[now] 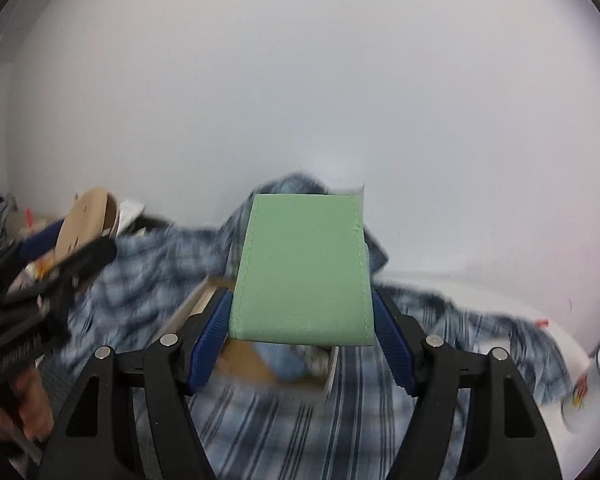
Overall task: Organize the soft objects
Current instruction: 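Carry the green pad and coaster into the box and open both grippers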
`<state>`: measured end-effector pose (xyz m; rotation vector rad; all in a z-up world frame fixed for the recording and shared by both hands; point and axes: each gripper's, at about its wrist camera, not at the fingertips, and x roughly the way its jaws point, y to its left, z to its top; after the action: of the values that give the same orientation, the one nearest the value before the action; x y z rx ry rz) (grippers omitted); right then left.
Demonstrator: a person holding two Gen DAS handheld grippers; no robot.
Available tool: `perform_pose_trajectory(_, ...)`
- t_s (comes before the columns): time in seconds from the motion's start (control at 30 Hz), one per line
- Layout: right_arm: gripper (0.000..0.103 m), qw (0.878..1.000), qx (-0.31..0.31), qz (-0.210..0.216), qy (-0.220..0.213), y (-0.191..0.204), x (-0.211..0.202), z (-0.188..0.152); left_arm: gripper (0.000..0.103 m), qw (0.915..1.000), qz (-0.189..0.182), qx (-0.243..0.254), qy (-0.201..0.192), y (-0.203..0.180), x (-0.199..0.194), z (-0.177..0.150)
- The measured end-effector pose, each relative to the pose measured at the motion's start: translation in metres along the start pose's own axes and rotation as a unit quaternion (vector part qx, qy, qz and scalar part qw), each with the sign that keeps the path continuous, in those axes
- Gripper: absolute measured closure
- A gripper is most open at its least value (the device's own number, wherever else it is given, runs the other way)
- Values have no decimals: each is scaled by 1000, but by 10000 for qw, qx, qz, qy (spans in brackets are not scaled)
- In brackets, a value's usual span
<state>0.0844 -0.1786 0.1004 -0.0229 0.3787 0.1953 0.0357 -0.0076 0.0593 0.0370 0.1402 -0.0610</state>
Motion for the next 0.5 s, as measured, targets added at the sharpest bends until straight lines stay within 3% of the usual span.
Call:
perform_pose_trajectory(0.23,34,9996,268,-66,-47,-4,54,26,20,10000,8,-74,36,-2,48,18)
perform_pose_trajectory(0.5,34,9993,357,-88,110,-9,101,-1,20,9994,-14,-100,335,3,102,0)
